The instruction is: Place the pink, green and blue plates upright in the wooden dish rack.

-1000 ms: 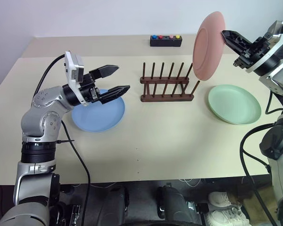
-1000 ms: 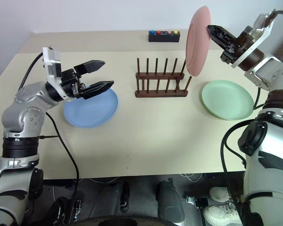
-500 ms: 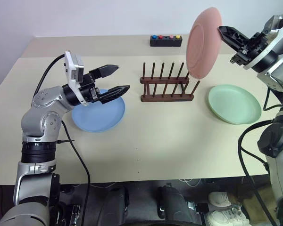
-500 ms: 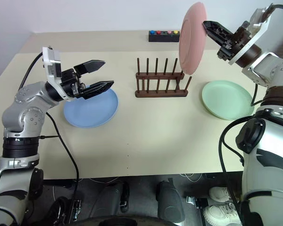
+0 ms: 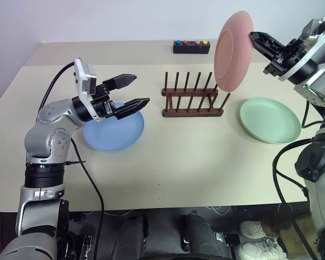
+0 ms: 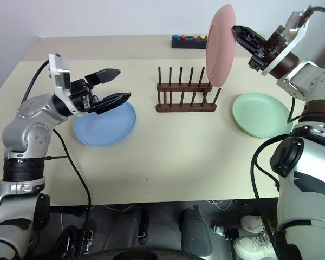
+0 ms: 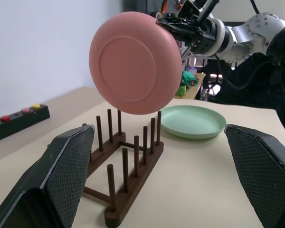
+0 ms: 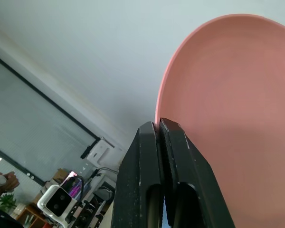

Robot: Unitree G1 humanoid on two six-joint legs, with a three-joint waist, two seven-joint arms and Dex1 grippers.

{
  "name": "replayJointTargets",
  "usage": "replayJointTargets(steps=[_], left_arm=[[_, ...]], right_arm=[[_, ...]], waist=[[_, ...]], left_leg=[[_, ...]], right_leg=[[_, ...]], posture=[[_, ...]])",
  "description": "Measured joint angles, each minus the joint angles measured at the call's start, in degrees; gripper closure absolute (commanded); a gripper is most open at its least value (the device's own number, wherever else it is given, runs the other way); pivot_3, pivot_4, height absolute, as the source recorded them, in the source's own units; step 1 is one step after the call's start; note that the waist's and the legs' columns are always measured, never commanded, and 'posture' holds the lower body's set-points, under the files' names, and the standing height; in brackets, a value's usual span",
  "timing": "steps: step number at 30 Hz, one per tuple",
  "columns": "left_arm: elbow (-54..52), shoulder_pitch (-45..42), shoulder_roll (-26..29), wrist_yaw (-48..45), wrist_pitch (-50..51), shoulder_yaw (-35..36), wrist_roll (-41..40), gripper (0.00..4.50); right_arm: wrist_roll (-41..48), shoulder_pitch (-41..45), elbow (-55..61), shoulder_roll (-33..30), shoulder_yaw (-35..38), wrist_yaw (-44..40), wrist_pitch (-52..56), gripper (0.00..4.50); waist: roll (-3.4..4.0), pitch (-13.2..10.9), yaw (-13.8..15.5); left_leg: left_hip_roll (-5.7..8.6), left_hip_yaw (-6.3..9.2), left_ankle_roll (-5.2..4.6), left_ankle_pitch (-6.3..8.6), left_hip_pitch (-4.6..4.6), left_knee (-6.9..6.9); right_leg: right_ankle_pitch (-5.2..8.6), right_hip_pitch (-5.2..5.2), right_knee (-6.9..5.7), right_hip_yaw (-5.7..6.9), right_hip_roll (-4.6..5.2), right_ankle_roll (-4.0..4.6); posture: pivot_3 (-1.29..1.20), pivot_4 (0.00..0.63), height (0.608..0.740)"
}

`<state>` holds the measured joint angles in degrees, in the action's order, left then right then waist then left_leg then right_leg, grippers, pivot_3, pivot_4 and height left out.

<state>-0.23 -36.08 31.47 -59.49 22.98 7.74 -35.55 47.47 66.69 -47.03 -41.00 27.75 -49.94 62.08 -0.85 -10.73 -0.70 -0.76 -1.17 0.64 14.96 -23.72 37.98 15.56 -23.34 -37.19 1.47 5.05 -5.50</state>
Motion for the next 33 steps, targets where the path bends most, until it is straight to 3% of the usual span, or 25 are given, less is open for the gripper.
replayJointTargets(steps=[13, 33], left_arm=[[-0.7, 0.0, 0.0, 0.0, 0.0, 0.0, 0.0, 0.0], [-2.1, 2.7, 1.0, -0.1, 0.6, 0.0, -0.2, 0.0]], right_arm=[[-1.3, -2.5, -2.3, 0.1, 0.3, -0.5, -1.5, 4.48], [-5.3, -6.1, -0.1, 5.2, -1.0, 0.3, -7.2, 4.48]], waist=[[0.0, 0.0, 0.0], [0.01, 0.0, -0.3]], left_leg=[[0.0, -0.01, 0.0, 0.0, 0.0, 0.0], [-0.03, -0.03, 0.0, 0.0, 0.03, -0.01]], right_leg=[[0.0, 0.0, 0.0, 0.0, 0.0, 0.0], [-0.02, 0.0, -0.01, -0.04, -0.02, 0.0]], posture=[[0.0, 0.15, 0.74], [0.0, 0.15, 0.74]])
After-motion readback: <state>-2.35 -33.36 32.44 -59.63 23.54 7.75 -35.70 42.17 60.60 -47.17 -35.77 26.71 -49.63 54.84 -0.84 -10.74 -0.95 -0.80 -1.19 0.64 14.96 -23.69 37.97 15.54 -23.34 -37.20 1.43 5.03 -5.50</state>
